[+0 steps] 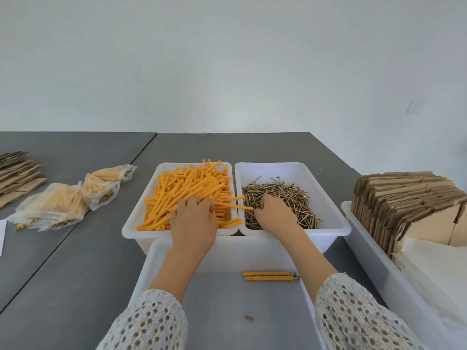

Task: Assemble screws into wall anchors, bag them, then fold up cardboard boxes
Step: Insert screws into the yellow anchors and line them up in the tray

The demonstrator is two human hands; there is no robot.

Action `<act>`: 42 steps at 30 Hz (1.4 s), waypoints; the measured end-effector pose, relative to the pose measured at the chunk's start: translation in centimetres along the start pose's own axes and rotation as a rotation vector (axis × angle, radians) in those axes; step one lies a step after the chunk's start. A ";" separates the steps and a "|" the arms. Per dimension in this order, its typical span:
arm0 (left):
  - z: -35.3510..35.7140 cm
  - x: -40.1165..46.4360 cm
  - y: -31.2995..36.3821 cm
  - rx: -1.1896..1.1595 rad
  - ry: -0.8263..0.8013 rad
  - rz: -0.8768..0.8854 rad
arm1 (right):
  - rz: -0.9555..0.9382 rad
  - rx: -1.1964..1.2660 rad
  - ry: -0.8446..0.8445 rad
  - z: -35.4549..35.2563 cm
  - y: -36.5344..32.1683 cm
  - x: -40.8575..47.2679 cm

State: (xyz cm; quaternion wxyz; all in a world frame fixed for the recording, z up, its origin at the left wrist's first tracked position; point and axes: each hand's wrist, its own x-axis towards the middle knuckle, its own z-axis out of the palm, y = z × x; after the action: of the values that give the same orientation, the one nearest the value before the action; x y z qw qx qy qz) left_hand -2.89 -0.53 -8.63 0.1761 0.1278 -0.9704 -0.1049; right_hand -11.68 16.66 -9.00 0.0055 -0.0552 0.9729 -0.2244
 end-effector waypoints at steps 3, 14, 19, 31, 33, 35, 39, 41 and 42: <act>0.3 -0.3 0.0 -0.041 0.146 0.046 | -0.021 0.010 -0.015 -0.1 0.3 0.0; 0.9 -0.1 0.4 -0.141 0.251 0.101 | 0.029 -0.008 -0.136 -1.2 1.4 -0.1; 0.9 -0.2 0.2 -0.195 0.308 0.089 | 0.059 0.012 -0.096 -1.2 1.3 -0.5; 0.7 -0.7 -0.1 -0.289 0.340 0.267 | -0.062 0.238 0.278 -0.9 0.9 0.1; 0.7 -0.6 -0.3 -0.300 0.339 0.292 | -0.119 0.420 0.289 -1.2 0.3 0.3; 0.8 -0.6 -0.4 -0.310 0.339 0.288 | -0.112 0.657 0.204 -1.4 -0.4 0.1; 1.1 -0.3 -0.6 -0.333 0.315 0.287 | -0.122 1.021 -0.014 -1.4 -1.1 -0.4; 1.2 -0.2 -0.7 -0.325 0.306 0.300 | -0.119 1.083 -0.079 -1.4 -1.3 -0.6; 1.2 -0.2 -0.7 -0.322 0.304 0.301 | -0.119 1.101 -0.112 -1.4 -1.4 -0.6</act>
State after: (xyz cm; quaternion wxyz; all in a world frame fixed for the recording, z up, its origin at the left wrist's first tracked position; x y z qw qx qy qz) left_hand -2.99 -0.99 -9.98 0.3515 -0.0332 -0.9117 -0.2102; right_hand -10.96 16.11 -7.14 0.0726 -0.1108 0.7052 -0.6965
